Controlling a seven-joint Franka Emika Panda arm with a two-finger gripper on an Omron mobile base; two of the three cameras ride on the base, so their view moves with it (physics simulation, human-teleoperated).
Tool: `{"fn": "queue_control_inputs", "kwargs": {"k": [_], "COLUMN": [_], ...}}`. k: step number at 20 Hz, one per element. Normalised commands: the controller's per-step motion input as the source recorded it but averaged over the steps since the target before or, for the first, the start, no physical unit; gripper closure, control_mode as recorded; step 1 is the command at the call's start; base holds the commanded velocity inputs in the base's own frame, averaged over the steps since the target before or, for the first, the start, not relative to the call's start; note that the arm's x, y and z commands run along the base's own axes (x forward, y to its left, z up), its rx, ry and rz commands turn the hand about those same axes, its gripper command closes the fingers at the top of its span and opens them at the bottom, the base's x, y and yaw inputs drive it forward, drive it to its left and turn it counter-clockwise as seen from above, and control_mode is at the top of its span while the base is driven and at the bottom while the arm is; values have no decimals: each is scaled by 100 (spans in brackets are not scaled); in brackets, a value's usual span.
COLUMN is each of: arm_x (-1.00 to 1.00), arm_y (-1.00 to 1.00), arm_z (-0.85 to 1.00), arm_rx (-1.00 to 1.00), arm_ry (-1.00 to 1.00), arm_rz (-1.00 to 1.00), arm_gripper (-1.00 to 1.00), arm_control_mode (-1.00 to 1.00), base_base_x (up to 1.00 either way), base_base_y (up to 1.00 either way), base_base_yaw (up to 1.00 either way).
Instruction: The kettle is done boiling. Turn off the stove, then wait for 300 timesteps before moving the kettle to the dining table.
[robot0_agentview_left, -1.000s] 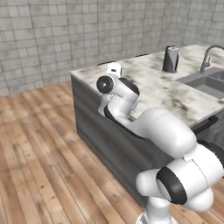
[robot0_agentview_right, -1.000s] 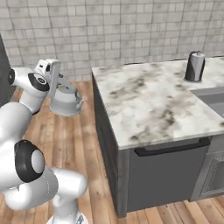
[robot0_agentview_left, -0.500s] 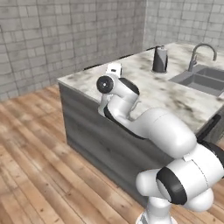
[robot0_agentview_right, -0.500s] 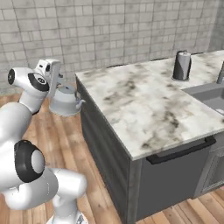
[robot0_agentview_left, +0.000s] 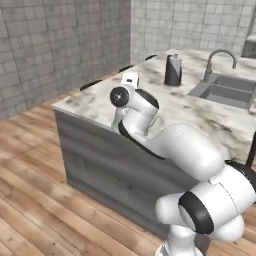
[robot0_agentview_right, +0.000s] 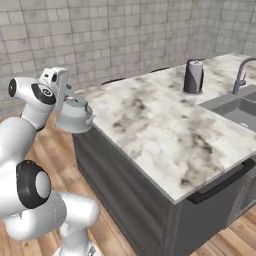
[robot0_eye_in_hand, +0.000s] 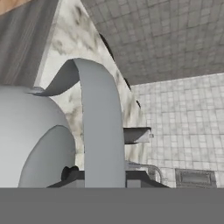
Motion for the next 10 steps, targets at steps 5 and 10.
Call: {"fn": "queue_control_inputs", "kwargs": {"k": [5, 10], "arm_x": [0, 0], "arm_y": [0, 0], "arm_z": [0, 0], "arm_rx": [0, 0], "arm_ry": [0, 0], "arm_rz": [0, 0], "arm_gripper": [100, 100], "arm_control_mode": [100, 100], "base_base_x": [41, 40], "base_base_y": [78, 79], "base_base_yaw": [-38, -38]}}
